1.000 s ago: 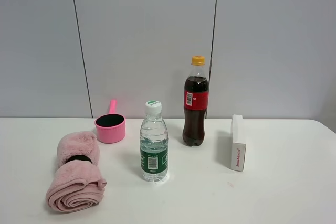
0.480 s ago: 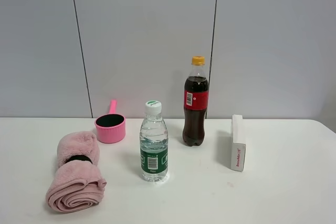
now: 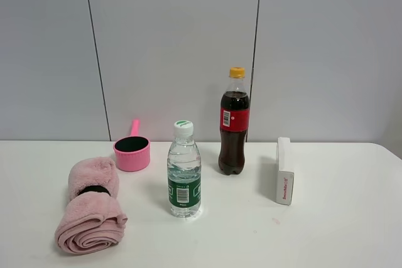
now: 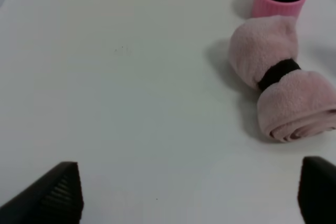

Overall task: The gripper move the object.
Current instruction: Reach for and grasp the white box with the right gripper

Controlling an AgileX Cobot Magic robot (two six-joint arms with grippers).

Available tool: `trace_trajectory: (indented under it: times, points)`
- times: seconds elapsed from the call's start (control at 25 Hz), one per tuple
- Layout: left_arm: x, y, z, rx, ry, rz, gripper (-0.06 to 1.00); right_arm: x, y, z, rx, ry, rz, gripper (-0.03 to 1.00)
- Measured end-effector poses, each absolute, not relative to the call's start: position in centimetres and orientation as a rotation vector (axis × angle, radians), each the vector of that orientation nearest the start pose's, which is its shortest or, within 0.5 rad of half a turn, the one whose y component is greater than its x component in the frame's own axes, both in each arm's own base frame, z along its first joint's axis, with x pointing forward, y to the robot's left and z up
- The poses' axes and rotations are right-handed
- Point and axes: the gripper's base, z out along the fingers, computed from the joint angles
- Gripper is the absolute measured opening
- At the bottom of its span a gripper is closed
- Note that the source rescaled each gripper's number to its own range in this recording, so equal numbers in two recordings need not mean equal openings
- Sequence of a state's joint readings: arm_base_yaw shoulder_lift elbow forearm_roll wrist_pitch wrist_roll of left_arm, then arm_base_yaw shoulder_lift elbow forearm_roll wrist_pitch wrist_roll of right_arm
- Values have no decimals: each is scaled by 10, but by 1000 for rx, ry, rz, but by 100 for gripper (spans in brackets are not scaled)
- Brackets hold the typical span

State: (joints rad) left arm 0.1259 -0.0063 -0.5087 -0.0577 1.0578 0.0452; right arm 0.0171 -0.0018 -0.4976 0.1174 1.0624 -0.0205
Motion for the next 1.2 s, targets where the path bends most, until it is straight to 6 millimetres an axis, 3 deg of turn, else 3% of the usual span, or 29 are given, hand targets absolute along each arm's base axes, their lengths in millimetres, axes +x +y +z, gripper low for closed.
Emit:
trace_trajectory:
  times: [0.52,0.64,0.76,0.92,1.2]
  points:
    - [-6,-5,280,-79,2024,39,100,-5,9,277,-44,2043,138,92]
    - [-6,-5,280,-79,2024,39,100,5,10,278,-41,2108,145,92]
    - [-6,-5,280,-79,2024,39,100,29,12,289,-31,2209,177,92]
    - [-6,-5,280,-79,2024,39,100,78,13,321,-13,2258,183,92]
    - [-6,-5,280,-79,2024,39,100,186,17,352,2,2350,197,92]
